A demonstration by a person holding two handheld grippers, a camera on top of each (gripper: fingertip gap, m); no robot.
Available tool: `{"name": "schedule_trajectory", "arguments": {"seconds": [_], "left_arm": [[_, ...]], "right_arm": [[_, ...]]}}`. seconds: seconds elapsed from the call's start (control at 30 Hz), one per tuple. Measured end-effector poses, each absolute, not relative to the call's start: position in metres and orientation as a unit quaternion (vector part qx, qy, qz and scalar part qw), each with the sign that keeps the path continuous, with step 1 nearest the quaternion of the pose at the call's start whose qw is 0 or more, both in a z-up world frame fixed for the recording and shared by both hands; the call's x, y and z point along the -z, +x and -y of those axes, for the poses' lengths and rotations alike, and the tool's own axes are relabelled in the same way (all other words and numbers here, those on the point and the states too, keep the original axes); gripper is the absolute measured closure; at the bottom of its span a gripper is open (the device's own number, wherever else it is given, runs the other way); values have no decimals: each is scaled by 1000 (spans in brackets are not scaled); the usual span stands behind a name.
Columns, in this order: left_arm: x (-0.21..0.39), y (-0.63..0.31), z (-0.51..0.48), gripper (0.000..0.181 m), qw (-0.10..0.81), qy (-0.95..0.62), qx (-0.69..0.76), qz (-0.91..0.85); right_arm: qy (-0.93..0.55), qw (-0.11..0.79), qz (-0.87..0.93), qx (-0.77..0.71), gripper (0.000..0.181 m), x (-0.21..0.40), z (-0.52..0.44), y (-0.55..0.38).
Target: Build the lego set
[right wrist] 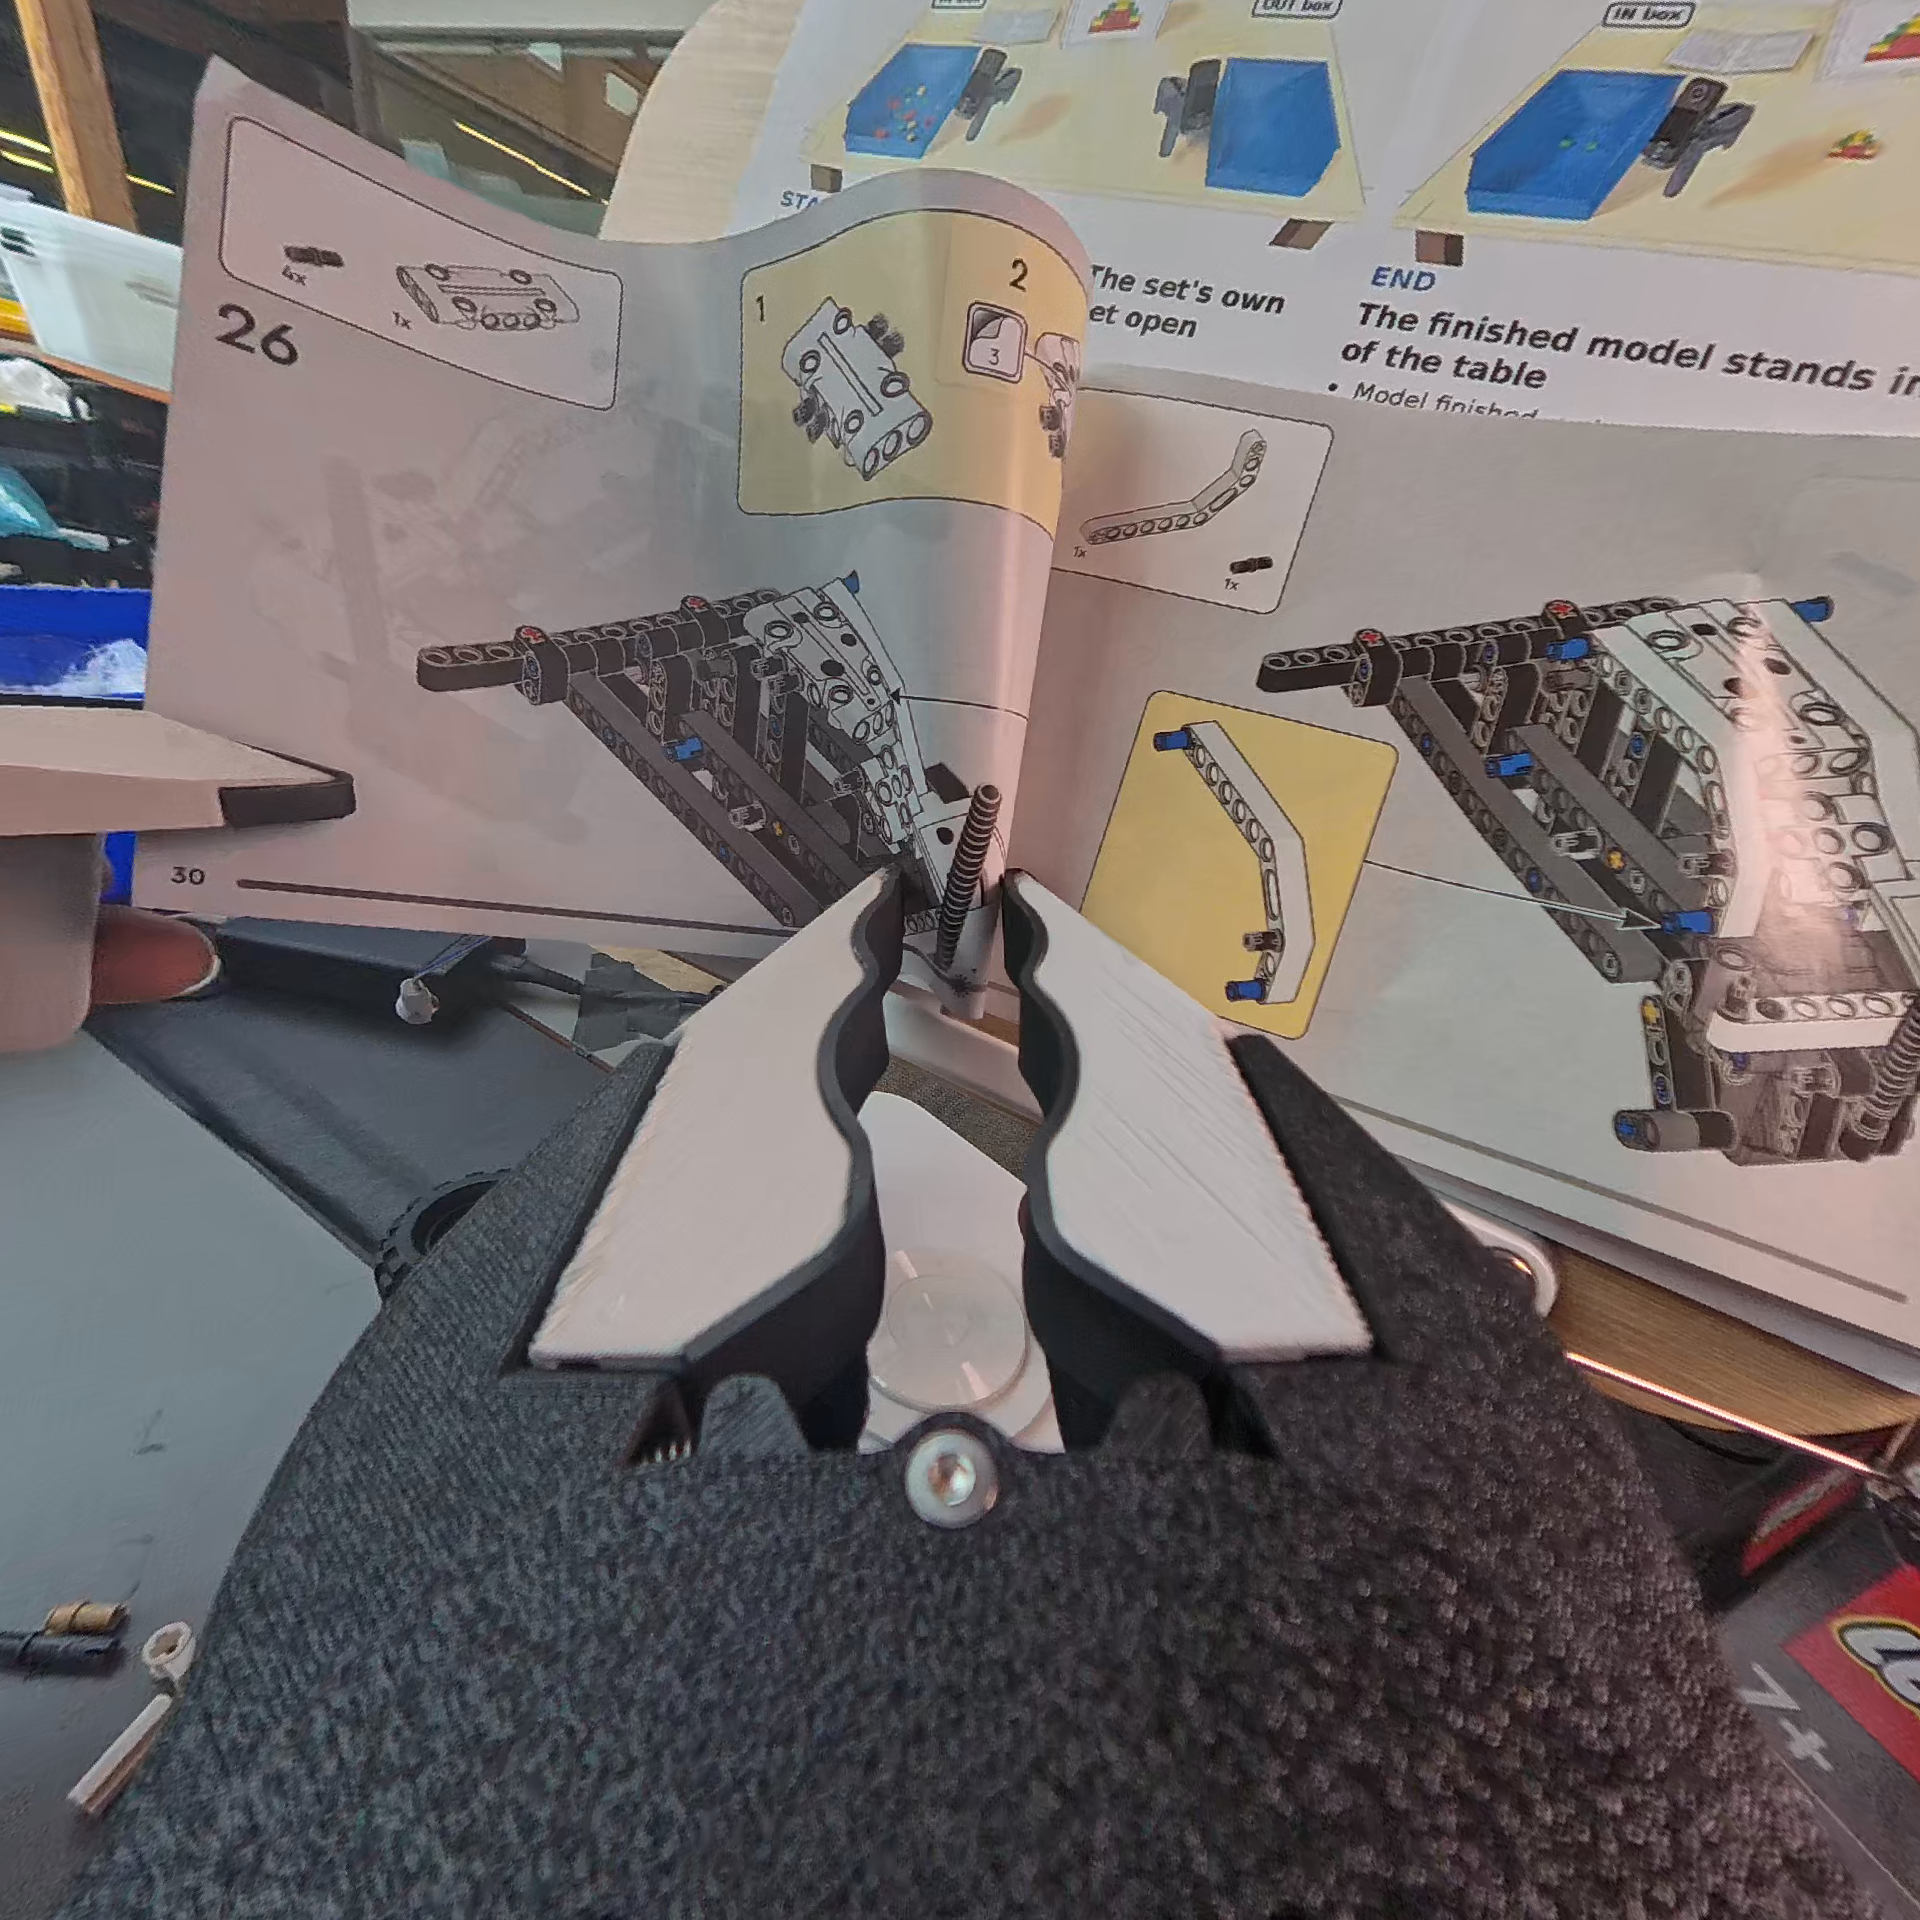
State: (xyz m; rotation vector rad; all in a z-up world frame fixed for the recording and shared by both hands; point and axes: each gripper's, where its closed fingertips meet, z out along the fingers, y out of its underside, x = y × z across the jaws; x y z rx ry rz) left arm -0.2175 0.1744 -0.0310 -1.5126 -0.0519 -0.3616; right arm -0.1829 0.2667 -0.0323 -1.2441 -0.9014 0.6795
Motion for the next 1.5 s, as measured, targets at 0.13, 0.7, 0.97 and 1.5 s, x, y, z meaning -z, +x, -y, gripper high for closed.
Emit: {"name": "schedule_trajectory", "arguments": {"seconds": [0.13, 0.7, 0.97, 1.5], "left_arm": [[26, -213, -173, 181, 717, -679, 159, 13], [16, -226, -163, 181, 729, -668, 147, 19], [14, -230, -161, 181, 732, -665, 147, 23], [17, -227, -163, 181, 727, -669, 149, 20]], "right_arm": [[-551, 668, 398, -302, 163, 32, -267, -182], [-492, 748, 313, -317, 147, 6, -285, -124], [-543, 739, 266, -298, 169, 6, -329, -93], [-573, 727, 255, -279, 177, 17, -346, -87]]}}
